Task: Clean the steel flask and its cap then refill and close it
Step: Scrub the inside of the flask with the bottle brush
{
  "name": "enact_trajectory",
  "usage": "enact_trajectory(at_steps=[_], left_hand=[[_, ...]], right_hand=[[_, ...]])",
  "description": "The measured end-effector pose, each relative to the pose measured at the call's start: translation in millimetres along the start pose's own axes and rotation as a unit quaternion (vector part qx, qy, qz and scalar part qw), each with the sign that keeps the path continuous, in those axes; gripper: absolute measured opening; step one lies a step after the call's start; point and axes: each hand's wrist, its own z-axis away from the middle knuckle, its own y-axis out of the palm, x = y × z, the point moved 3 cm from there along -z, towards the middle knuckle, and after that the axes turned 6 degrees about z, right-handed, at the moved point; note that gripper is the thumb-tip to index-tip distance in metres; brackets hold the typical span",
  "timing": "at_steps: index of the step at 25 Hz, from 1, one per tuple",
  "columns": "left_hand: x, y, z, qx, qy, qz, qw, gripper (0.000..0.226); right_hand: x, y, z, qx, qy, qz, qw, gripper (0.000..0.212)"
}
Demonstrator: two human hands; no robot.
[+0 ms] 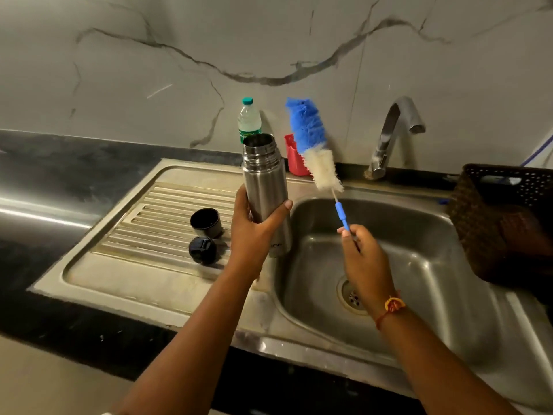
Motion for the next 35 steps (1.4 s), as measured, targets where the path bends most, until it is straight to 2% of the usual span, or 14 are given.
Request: enact_trajectory(at_steps=[7, 11, 15, 17, 20, 22, 26, 29, 32, 35], left_hand=[[34, -2, 10, 0.030, 0.073, 0.008, 0.997, 0.068], [33, 0, 10, 0.038, 0.122, -0.015, 0.992, 0.072], [29, 0, 16, 0.018, 0.155, -0.048, 0.987, 0.075], [27, -4, 16, -0.017, 0.190, -0.084, 0.978, 0.079], [24, -12, 11, -0.083, 0.233, -0.162, 0.955, 0.084], [20, -14, 9, -0.110, 0.230, -0.221, 0.941, 0.088], [7, -12, -10, -0.128, 0.232, -0.331, 0.906, 0.083], [7, -8, -18, -0.159, 0.239, -0.396, 0.873, 0.082], [9, -9, -23, -0.183, 0.262, -0.452, 0.833, 0.081], [3, -21, -27, -0.212, 0.292, -0.475, 0.803, 0.077]], right_hand=[[-37, 10, 24, -0.078, -0.035, 0.072, 0.994, 0.019], [-38, 13, 28, -0.094, -0.037, 0.081, 0.992, 0.020], [-31, 8, 33, -0.103, -0.056, 0.075, 0.990, 0.026], [-28, 7, 33, -0.090, -0.076, 0.056, 0.991, 0.025], [-20, 4, 30, -0.077, -0.111, 0.016, 0.991, 0.018], [-14, -6, 28, -0.083, -0.134, 0.009, 0.988, 0.013], [-11, -20, 27, -0.109, -0.166, 0.045, 0.979, 0.034], [-10, -25, 25, -0.110, -0.193, 0.081, 0.972, 0.034], [-11, -29, 21, -0.080, -0.212, 0.108, 0.968, 0.030], [-12, -25, 22, -0.023, -0.192, 0.108, 0.975, 0.035]])
